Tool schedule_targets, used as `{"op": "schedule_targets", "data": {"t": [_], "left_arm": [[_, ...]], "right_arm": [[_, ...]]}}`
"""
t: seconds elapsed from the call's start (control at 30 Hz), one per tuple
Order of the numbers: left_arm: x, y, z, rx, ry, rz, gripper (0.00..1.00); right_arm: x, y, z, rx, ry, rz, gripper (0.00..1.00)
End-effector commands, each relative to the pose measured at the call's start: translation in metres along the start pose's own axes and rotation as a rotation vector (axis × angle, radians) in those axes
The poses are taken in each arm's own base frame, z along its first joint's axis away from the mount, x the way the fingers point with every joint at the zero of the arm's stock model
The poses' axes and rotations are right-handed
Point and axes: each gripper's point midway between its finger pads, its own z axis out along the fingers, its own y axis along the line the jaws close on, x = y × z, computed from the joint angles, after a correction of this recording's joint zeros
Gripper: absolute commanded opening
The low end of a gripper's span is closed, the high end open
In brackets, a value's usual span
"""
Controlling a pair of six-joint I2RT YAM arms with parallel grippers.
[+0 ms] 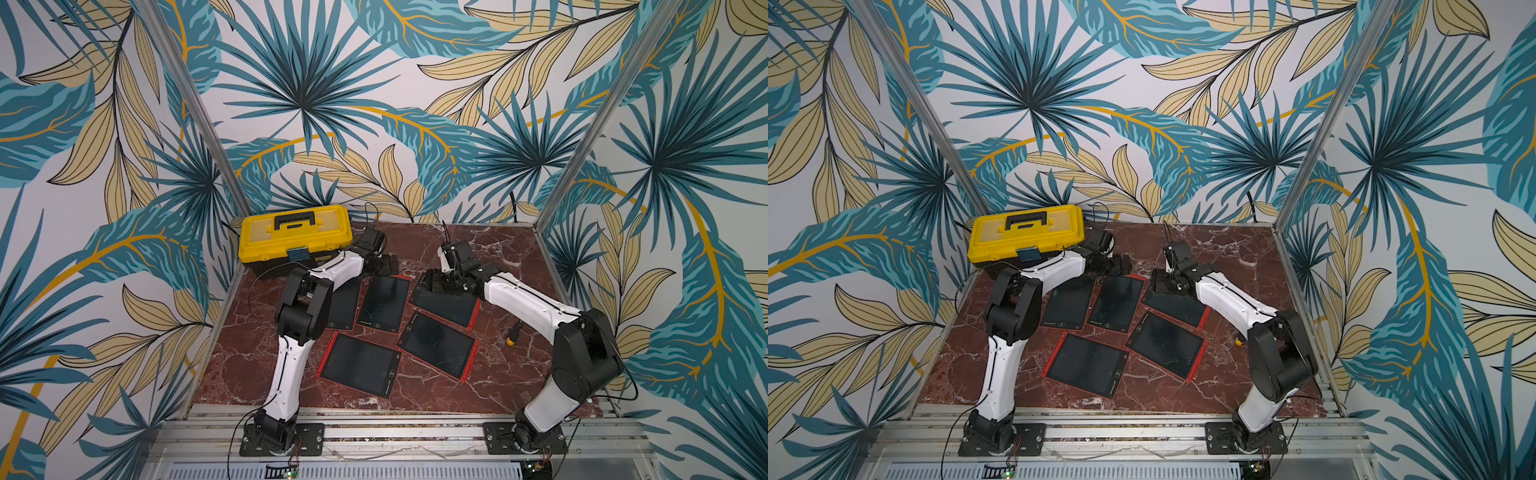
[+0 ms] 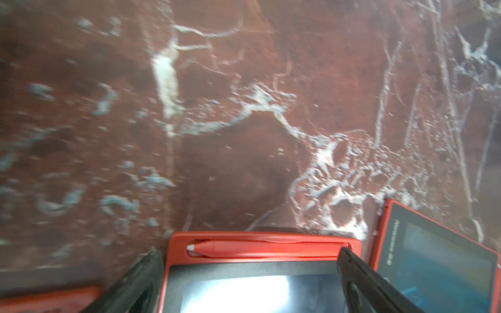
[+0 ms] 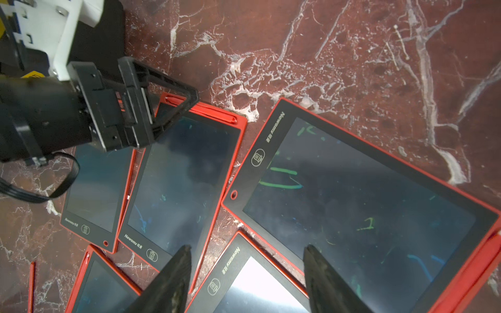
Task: Place the stylus back onto the writing tablet
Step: Move the writing tablet to the center of the board, then adjust the stylus on the writing tablet.
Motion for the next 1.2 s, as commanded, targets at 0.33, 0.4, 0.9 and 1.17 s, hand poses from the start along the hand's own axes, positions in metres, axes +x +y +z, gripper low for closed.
{"op": "schedule_targets", "data": {"t": [0.33, 0.4, 0.9, 1.17], "left_arm": [[0.019, -0.046, -0.065, 0.164, -0.040, 0.045, 1.00], [0.024, -0.046, -0.085, 0.169, -0.055, 0.053, 1.00], [0.091, -0.030, -0.171, 0.243, -0.104, 0.093, 1.00], [0.103, -0.031, -0.185, 0.307, -0.158, 0.130, 1.00]], "right_arm": [[0.017, -0.014, -0.008, -0.011, 0.088, -0.038, 0.57], [0.016, -0.015, -0.004, 0.002, 0.102, -0.044, 0.56], [-0.015, 0.006, 0.066, 0.022, 0.140, -0.020, 0.31], [-0.015, 0.019, 0.098, 0.058, 0.190, -0.060, 0.17]]}}
